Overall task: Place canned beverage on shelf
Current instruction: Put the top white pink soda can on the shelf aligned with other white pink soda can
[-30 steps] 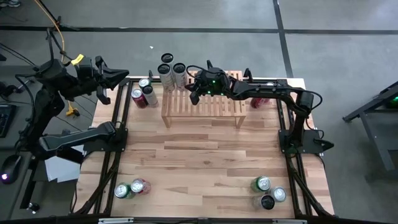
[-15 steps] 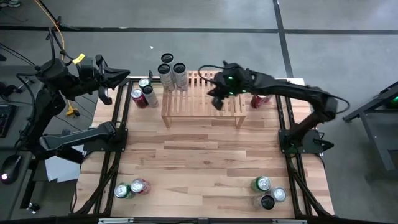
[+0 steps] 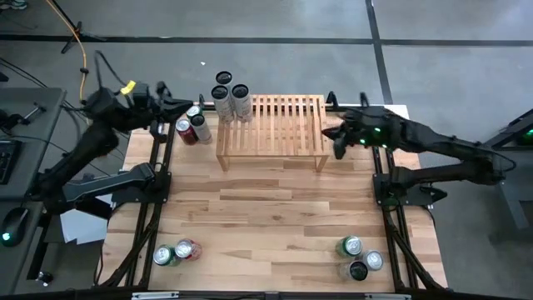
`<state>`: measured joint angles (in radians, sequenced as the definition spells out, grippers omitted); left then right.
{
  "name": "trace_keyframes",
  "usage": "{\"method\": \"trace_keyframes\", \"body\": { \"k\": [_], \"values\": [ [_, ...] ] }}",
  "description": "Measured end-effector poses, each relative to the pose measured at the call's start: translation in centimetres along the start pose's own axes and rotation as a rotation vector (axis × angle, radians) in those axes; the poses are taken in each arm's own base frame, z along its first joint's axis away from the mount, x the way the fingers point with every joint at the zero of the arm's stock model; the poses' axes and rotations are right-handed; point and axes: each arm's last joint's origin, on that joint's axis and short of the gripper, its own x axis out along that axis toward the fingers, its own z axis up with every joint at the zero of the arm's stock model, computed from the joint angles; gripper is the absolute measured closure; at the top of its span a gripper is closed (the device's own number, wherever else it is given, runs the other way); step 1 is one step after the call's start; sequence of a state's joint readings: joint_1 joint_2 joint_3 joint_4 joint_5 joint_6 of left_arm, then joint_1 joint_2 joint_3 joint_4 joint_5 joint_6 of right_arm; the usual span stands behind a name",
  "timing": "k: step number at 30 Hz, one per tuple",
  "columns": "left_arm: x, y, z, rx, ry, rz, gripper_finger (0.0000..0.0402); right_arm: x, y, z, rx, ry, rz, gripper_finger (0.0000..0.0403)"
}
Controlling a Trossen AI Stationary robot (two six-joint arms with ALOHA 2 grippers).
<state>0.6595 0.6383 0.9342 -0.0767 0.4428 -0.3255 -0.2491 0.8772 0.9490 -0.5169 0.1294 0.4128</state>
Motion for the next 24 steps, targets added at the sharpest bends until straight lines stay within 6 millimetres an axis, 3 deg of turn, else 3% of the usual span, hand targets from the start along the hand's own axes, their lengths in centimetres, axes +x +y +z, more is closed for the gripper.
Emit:
{"method": "trace_keyframes", "body": {
  "k": [3,8,24],
  "values": [
    [0.5,0.3,-1.1,-0.022,-0.038,-0.039,0.0402,-1.5,0.1,-0.4,0.045,-0.087,0.069,0.0403],
    [0.6,-0.1,-1.2,-0.020,-0.051,-0.069,0.0402,-2.9,0.2,-0.2,0.044,-0.155,0.110,0.0403],
    [0.6,-0.6,-1.3,-0.054,-0.045,-0.107,0.0402,-3.0,0.4,0.3,0.052,-0.196,0.126,0.0403]
  ]
}}
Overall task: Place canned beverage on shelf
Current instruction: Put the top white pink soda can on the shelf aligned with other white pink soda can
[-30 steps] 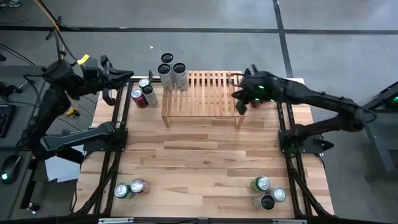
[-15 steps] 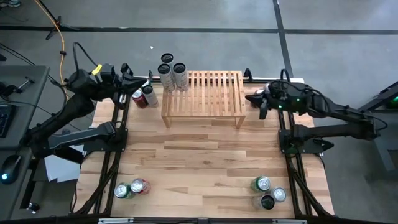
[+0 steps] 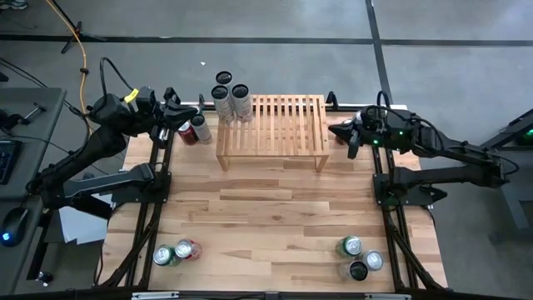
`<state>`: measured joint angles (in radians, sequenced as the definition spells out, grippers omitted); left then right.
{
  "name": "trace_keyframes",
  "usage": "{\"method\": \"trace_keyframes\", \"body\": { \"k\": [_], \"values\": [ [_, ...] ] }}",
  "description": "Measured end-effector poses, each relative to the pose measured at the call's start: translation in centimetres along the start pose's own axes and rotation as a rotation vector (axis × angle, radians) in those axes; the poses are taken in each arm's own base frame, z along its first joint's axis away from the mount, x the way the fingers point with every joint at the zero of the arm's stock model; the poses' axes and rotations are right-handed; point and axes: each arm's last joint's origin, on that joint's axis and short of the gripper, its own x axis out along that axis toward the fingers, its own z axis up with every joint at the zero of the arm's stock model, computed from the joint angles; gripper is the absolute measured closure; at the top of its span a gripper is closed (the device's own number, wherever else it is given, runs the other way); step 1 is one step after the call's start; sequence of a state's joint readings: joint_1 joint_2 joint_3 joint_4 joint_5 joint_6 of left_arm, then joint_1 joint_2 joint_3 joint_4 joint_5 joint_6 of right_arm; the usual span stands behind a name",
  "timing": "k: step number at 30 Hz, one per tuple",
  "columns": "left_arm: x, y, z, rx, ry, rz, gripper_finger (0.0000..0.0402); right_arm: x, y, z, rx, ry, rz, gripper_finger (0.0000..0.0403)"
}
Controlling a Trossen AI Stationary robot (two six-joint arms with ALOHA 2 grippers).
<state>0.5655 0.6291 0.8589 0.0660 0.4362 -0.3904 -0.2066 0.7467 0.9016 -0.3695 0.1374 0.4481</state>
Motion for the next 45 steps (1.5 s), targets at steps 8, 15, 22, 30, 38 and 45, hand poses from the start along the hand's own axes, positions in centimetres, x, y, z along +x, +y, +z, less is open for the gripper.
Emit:
{"method": "trace_keyframes", "body": {
  "k": [8,15,22,30,38,45],
  "values": [
    [0.0,0.0,0.0,0.030,0.000,0.000,0.0402,0.0,0.2,0.4,0.041,-0.035,0.020,0.0402],
    [0.0,0.6,-0.2,0.062,-0.011,0.130,0.0384,0.0,0.3,0.7,0.056,-0.066,0.037,0.0402],
    [-0.6,1.9,-1.5,0.059,0.146,0.375,0.0273,0.0,0.3,0.7,0.056,-0.072,0.038,0.0402],
    [-0.6,2.6,-1.8,0.058,0.440,0.504,0.0114,0.0,0.2,0.7,0.027,-0.079,0.015,0.0402],
    [-0.8,5.3,-5.1,0.025,0.926,0.820,0.0065,0.0,0.1,0.7,0.008,-0.078,-0.001,0.0402],
    [0.3,8.0,-6.7,0.075,1.068,0.969,0.0064,0.1,0.0,0.6,0.000,-0.069,-0.007,0.0402]
  ]
}}
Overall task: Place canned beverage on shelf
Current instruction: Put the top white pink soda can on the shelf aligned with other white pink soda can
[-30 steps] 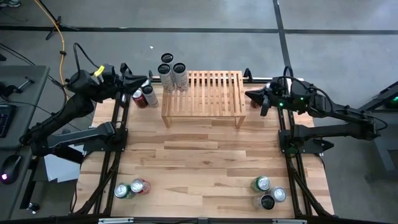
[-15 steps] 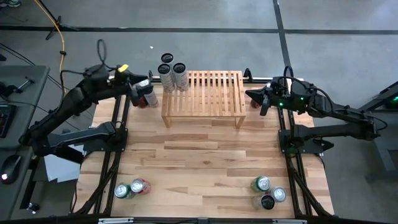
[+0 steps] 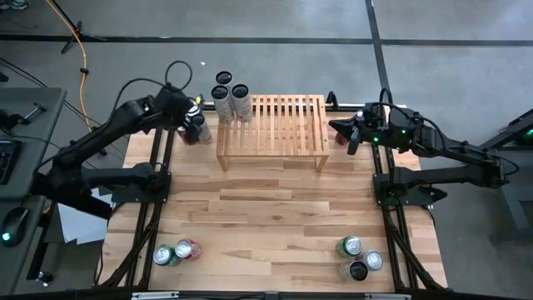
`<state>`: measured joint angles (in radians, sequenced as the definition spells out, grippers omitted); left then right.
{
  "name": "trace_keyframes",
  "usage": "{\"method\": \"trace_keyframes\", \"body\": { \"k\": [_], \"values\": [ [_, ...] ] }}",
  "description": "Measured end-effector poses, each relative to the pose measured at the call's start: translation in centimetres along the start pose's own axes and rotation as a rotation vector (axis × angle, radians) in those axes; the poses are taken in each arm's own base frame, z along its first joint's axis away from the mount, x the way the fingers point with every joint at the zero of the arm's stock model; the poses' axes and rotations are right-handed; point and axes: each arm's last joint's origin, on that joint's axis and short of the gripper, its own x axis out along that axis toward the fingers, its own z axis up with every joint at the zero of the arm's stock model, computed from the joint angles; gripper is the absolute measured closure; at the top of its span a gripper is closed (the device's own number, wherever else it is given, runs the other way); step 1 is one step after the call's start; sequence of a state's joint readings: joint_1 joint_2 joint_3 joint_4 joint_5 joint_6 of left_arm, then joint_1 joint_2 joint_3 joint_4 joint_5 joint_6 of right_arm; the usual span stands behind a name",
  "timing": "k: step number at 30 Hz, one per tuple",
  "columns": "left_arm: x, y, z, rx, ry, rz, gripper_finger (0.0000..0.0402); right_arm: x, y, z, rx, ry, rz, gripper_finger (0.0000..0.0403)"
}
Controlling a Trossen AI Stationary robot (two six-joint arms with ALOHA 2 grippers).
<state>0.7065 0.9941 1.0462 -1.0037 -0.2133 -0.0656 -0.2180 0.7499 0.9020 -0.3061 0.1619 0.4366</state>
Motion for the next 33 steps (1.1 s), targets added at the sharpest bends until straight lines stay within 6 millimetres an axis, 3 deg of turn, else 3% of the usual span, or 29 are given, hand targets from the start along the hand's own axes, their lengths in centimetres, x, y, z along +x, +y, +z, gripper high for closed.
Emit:
{"method": "trace_keyframes", "body": {
  "k": [7,14,33],
  "values": [
    [2.7,0.1,1.0,-0.030,0.069,-0.011,0.0064,0.7,0.0,-0.3,-0.005,0.026,-0.012,0.0402],
    [4.6,0.6,0.4,-0.089,0.086,-0.019,0.0064,1.8,0.0,-0.8,-0.003,0.064,-0.025,0.0402],
    [7.2,1.1,0.5,-0.141,0.153,-0.045,0.0064,2.5,0.0,-1.1,-0.005,0.094,-0.028,0.0402]
  ]
}}
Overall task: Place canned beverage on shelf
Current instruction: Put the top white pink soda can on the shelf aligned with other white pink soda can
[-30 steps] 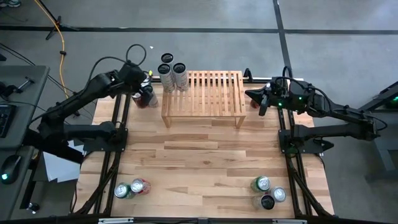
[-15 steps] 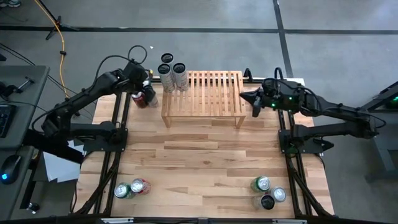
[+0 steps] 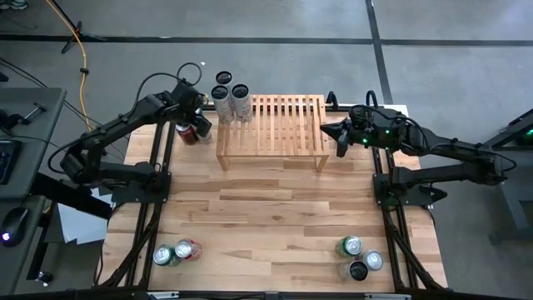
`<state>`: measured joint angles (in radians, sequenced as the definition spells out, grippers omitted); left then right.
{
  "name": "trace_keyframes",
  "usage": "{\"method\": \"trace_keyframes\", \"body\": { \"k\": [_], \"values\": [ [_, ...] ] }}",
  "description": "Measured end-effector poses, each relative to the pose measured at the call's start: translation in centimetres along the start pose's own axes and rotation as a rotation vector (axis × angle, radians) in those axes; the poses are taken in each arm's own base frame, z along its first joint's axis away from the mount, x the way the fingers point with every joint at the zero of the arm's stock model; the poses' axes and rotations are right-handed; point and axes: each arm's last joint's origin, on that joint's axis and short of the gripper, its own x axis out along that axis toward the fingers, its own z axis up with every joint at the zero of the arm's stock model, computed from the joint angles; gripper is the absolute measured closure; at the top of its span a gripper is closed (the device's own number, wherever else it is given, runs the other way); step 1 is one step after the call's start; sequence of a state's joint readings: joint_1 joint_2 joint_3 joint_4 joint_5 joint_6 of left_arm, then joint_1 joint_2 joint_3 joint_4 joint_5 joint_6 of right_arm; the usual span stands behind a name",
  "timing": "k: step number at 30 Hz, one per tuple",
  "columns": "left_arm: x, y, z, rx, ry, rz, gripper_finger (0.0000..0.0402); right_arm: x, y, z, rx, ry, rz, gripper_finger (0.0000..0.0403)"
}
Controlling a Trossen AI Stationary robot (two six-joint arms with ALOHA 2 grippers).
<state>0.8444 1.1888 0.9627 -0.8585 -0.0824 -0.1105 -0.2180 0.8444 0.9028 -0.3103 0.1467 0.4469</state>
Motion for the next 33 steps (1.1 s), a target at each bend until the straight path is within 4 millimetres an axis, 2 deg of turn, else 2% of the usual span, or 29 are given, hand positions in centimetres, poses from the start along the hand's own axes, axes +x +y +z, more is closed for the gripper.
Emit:
{"method": "trace_keyframes", "body": {
  "k": [9,12,16,18,23,33],
  "values": [
    [1.1,-0.1,0.2,0.030,0.043,0.012,0.0072,0.0,0.0,0.0,-0.002,0.000,0.000,0.0402],
    [1.1,-0.1,0.2,0.030,0.042,0.020,0.0098,0.0,0.0,0.0,-0.002,0.000,0.000,0.0402],
    [0.9,0.0,0.0,0.029,0.046,0.024,0.0164,0.0,0.0,0.0,-0.002,0.000,0.000,0.0402],
    [0.6,0.0,-0.2,0.029,0.050,0.023,0.0166,0.0,0.0,0.0,-0.002,0.000,0.000,0.0402],
    [-1.2,0.2,-1.1,0.019,0.032,0.017,0.0166,0.0,0.0,0.0,0.001,0.000,0.000,0.0402],
    [-6.4,0.7,-4.7,-0.045,-0.020,-0.082,0.0166,0.0,0.0,0.0,0.051,-0.001,0.000,0.0402]
  ]
}}
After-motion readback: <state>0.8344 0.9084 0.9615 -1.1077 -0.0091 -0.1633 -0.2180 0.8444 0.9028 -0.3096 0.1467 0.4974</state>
